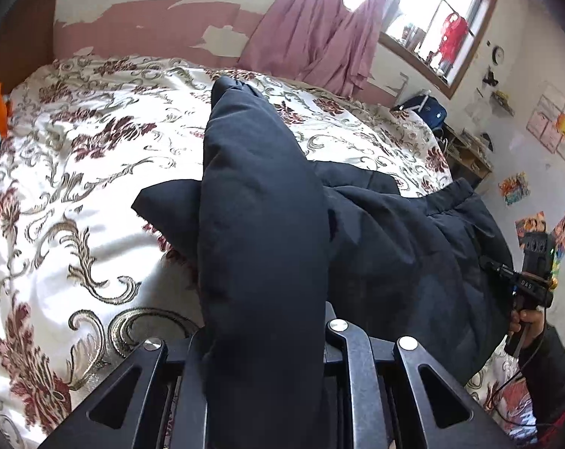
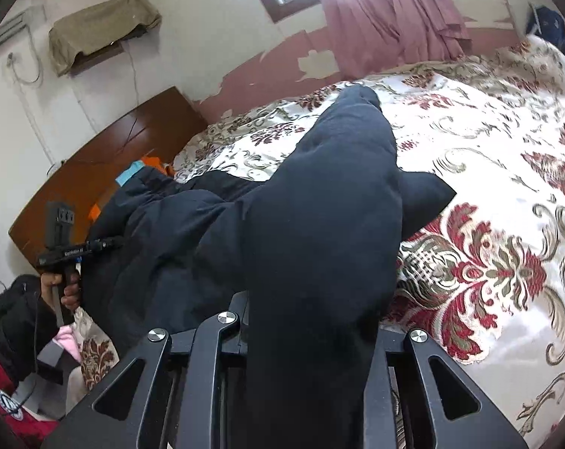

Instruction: Fold large clothes

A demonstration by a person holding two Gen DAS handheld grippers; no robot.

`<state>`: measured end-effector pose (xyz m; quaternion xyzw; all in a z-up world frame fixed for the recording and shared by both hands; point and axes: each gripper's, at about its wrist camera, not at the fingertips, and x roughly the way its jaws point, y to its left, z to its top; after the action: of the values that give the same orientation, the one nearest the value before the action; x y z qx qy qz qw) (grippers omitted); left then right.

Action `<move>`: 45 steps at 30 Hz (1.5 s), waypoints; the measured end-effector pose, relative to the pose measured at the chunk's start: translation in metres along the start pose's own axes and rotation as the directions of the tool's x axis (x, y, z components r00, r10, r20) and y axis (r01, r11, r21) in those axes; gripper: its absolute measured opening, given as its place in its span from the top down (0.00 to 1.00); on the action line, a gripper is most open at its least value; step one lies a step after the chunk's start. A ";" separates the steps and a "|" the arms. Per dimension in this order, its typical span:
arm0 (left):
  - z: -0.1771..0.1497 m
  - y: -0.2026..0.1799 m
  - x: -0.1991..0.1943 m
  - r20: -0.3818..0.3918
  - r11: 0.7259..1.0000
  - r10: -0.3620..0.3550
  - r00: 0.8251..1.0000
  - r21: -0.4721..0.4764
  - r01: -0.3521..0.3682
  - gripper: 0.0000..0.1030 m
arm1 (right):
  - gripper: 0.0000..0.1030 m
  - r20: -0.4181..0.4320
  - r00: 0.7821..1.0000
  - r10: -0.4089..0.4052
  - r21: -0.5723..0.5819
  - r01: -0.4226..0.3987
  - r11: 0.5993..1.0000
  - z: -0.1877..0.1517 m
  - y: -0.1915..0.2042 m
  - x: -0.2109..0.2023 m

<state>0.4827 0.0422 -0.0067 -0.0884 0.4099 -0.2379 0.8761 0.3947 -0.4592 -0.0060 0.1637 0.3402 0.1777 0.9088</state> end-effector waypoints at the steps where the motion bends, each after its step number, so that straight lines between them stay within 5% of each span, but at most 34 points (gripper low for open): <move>1: -0.001 0.007 0.002 -0.001 1.000 -0.003 1.000 -0.022 0.003 0.81 | 0.78 -0.001 1.000 -0.003 0.016 0.003 1.000 -0.001 -0.006 0.001; 8: -0.012 0.010 0.015 -0.020 0.994 0.109 0.994 -0.020 -0.109 0.57 | 0.59 -0.041 0.995 -0.094 0.043 0.095 0.995 -0.013 -0.014 0.013; 18: -0.015 -0.003 0.019 -0.005 0.947 0.320 0.947 0.028 -0.320 0.15 | 0.30 -0.049 0.983 -0.175 0.082 0.179 0.980 -0.017 -0.015 0.019; 21: -0.019 -0.010 0.016 0.010 0.931 0.361 0.933 0.047 -0.361 0.12 | 0.10 -0.031 0.966 -0.256 0.041 0.257 0.966 -0.019 -0.007 0.019; 30: -0.028 -0.037 0.005 0.097 0.873 0.470 0.877 0.096 -0.478 0.10 | 0.05 0.057 0.916 -0.396 -0.036 0.398 0.917 -0.013 0.023 0.008; 37: -0.034 -0.043 -0.012 0.170 0.856 0.497 0.851 0.063 -0.513 0.10 | 0.02 0.139 0.889 -0.436 -0.027 0.444 0.896 -0.014 0.034 -0.002; 45: -0.039 -0.063 -0.041 0.297 0.888 0.404 0.865 0.103 -0.449 0.06 | 0.02 0.178 0.883 -0.433 -0.008 0.442 0.897 -0.017 0.038 -0.010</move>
<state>0.4087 0.0086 0.0183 0.0477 0.2755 -0.0575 0.9584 0.3680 -0.4272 0.0027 0.0757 0.2843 -0.0385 0.9550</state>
